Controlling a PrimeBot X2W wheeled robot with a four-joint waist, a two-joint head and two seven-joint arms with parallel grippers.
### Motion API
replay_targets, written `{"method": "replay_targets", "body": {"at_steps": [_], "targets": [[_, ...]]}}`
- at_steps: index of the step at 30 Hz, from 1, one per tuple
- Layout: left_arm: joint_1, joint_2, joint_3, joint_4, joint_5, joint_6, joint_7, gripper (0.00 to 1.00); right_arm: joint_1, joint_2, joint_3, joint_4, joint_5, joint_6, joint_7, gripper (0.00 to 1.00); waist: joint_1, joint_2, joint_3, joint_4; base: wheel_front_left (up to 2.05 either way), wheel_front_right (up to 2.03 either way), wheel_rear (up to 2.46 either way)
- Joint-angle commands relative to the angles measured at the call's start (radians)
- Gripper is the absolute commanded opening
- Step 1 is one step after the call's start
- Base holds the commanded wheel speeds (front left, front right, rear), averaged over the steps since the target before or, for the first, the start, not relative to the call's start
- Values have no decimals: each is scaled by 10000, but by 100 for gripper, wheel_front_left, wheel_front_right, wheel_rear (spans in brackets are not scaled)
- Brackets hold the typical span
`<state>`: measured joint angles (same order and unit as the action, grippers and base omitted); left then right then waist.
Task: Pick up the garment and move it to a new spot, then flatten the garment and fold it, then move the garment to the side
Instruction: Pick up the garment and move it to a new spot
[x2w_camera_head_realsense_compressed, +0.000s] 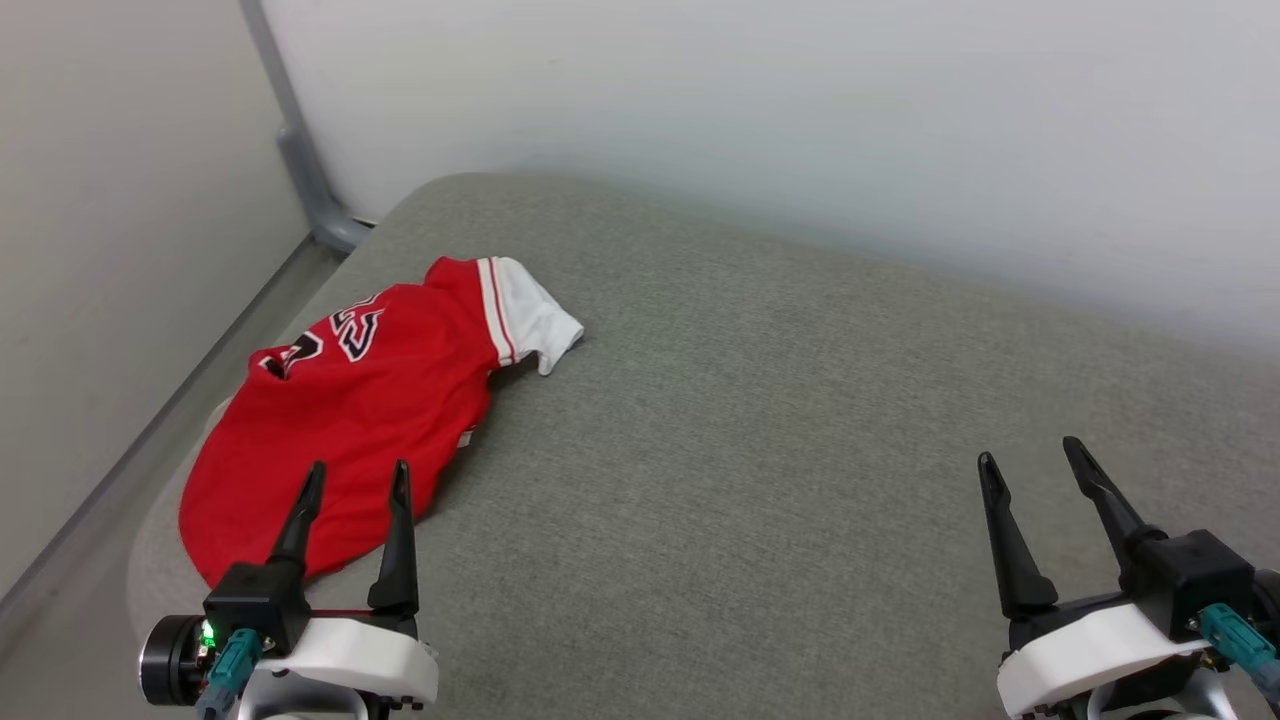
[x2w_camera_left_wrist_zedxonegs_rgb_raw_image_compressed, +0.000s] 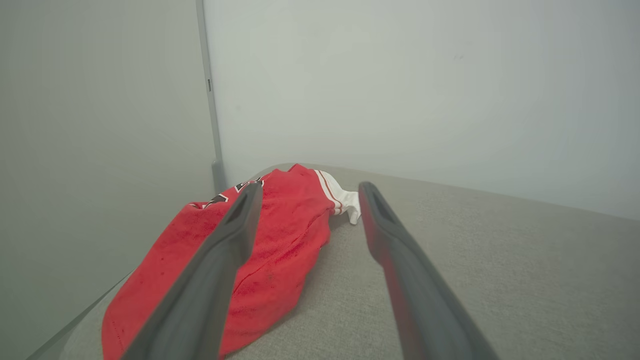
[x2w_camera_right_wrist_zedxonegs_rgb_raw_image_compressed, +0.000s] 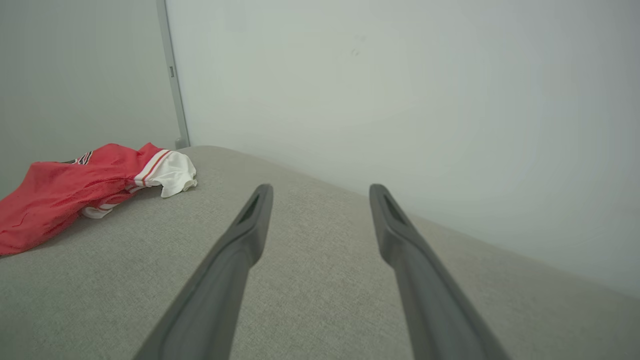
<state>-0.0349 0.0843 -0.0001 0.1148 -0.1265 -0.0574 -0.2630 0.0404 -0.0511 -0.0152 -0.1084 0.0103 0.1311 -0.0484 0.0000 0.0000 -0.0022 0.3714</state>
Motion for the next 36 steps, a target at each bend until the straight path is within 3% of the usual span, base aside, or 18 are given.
{"method": "replay_targets", "body": {"at_steps": [1, 10, 18, 30, 36], "targets": [[118, -29, -2, -34, -1, -3, -27, 100, -97, 12, 13, 26, 69, -7, -58, 100, 0, 0, -37, 414, 0, 0, 0], [180, -88, 244, -115, -110, -140, -27, 100, -256, 12, 132, 90, 133, -7, -109, 100, 0, 0, 78, 1217, 0, 0, 0], [1, -154, 428, -149, -247, -223, -27, 100, -401, 12, 125, 12, -25, -7, -95, 100, 0, 0, 247, 1366, 0, 0, 0], [-1846, -88, 753, 358, -424, -319, -27, 100, -930, 6, 281, -714, -973, -7, 449, 100, 0, 0, 1651, 761, 0, 0, 0], [-3746, 466, 880, 1472, -1084, -544, 561, 100, -1391, -229, 352, -1128, -1200, -7, 701, 100, 0, 0, 2786, 60, 0, 0, 0]]}}
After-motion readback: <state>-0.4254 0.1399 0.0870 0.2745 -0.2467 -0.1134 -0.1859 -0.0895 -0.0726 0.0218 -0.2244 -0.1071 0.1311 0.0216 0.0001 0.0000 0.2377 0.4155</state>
